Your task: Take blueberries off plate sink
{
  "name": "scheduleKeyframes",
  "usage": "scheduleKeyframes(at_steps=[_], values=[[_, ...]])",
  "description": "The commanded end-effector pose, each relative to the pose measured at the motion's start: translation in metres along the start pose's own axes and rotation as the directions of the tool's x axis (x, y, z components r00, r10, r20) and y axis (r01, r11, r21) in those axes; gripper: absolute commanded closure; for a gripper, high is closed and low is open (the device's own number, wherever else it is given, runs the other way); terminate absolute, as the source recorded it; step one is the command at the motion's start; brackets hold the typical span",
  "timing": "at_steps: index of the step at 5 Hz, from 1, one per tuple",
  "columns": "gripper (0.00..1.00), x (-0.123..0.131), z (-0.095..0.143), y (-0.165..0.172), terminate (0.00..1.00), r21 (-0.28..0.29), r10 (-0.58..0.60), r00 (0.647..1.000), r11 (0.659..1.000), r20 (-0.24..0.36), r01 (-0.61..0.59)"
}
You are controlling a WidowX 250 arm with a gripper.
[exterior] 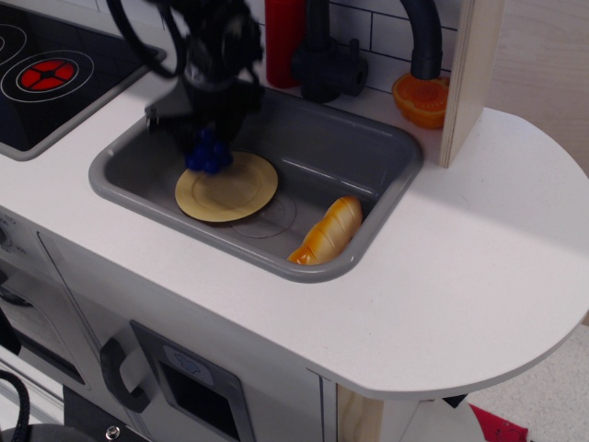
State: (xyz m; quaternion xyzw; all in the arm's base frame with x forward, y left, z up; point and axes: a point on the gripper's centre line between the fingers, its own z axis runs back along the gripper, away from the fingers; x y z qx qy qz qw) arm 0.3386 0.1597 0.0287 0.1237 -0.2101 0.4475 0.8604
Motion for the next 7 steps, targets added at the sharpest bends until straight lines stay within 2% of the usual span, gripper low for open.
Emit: scheduleKeyframes(at_steps=[1,2,3,4,6,7], values=[[1.0,0.015,0.046,-0.018,0.0,-0.101,0.018,0.999,0.995,-0.038,-0.021],[1.0,-0.011,0.05,-0.042,0.0,-0.144,-0.025,0.999,0.989,-0.031,0.02],[1.0,-0.03,0.048,-0.059,0.0,-0.137,-0.049,0.998,0.99,-0.049,0.042],[1.0,-0.037,0.053,-0.055,0.0,-0.147,-0.071,0.996,0.987,-0.049,0.064],[1.0,-0.054,0.052,-0.02,0.0,-0.17,-0.166,0.986,0.973,-0.028,0.159],[1.0,-0.073,0.051,-0.012,0.0,-0.184,-0.227,0.974,0.958,-0.024,0.219]])
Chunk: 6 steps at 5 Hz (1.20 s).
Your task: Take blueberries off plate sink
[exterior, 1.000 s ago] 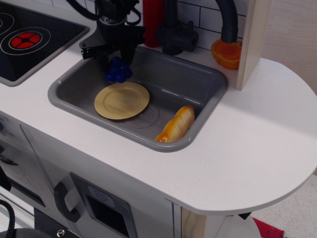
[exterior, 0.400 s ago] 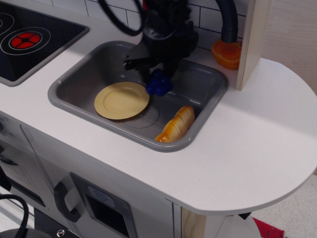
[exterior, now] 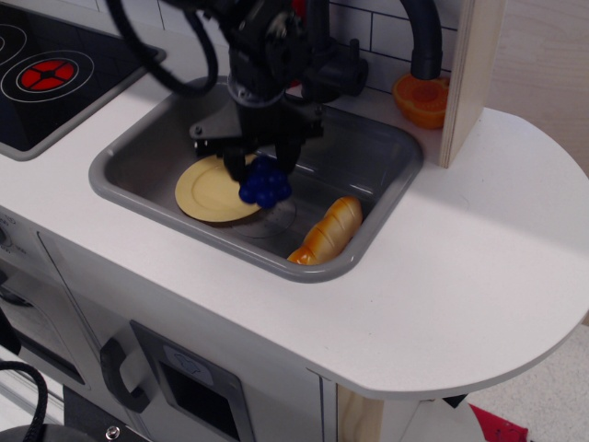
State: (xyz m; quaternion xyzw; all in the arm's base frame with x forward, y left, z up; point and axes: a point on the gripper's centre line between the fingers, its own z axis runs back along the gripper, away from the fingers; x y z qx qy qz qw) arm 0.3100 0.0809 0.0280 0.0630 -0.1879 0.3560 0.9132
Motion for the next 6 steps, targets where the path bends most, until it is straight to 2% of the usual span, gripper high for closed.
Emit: scheduleKeyframes(at_steps=[1,3,4,5,6], values=[[1.0,-0.014,0.011,0.01,0.0,-0.028,-0.061,0.997,0.998,0.05,0.062],[1.0,-0.021,0.004,0.016,0.0,-0.006,-0.078,0.995,0.997,0.056,0.079],[0.0,-0.02,0.008,0.013,0.0,-0.018,-0.087,0.996,0.996,0.036,0.088],[0.0,-0.019,0.024,0.004,0.0,-0.08,-0.059,0.998,0.995,0.014,0.06],[0.0,-0.014,0.054,0.0,0.0,-0.151,-0.052,0.997,0.988,-0.051,0.043]])
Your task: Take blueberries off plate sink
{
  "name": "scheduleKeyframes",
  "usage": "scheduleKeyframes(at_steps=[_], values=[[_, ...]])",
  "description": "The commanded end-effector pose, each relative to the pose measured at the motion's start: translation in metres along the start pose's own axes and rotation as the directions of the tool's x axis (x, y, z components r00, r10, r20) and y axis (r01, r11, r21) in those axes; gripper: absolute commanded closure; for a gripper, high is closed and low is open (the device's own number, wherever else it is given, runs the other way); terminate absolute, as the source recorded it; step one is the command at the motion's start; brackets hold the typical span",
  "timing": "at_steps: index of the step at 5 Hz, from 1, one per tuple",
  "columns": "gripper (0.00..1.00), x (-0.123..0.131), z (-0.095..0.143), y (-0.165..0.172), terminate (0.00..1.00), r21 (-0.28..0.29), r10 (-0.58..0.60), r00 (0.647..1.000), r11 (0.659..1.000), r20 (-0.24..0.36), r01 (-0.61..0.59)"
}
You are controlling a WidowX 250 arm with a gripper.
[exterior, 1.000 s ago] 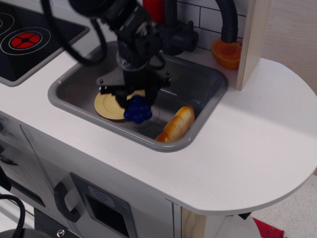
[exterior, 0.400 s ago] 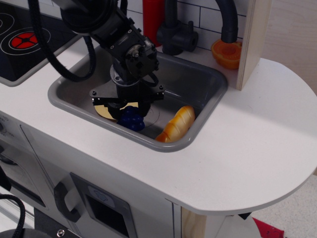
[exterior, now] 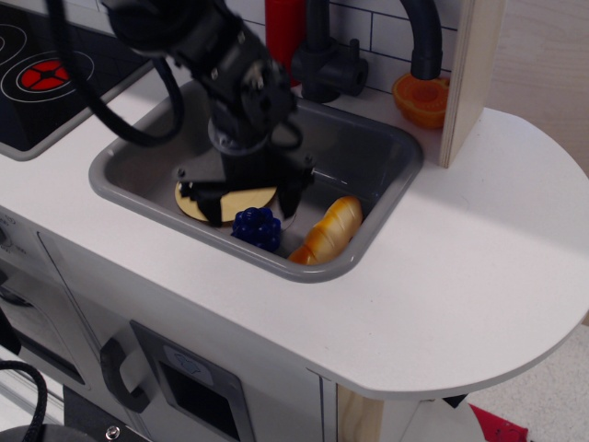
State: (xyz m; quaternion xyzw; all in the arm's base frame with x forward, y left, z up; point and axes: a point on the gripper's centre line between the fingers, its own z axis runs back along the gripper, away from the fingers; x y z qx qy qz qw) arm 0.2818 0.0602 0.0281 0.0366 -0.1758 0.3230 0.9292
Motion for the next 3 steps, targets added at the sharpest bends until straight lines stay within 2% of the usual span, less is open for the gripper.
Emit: scheduleKeyframes(at_steps=[1,2,3], values=[[0.0,0.0302,0.0617,-0.0075,0.0,-0.126,0.005,1.0,0.992,0.001,-0.005],[0.0,0.0302,0.0617,-0.0075,0.0,-0.126,0.005,1.0,0.992,0.001,-0.005],[0.0,0.0302,0.0617,-0.0075,1.0,-0.126,0.005,1.0,0.992,0.001,-0.005]])
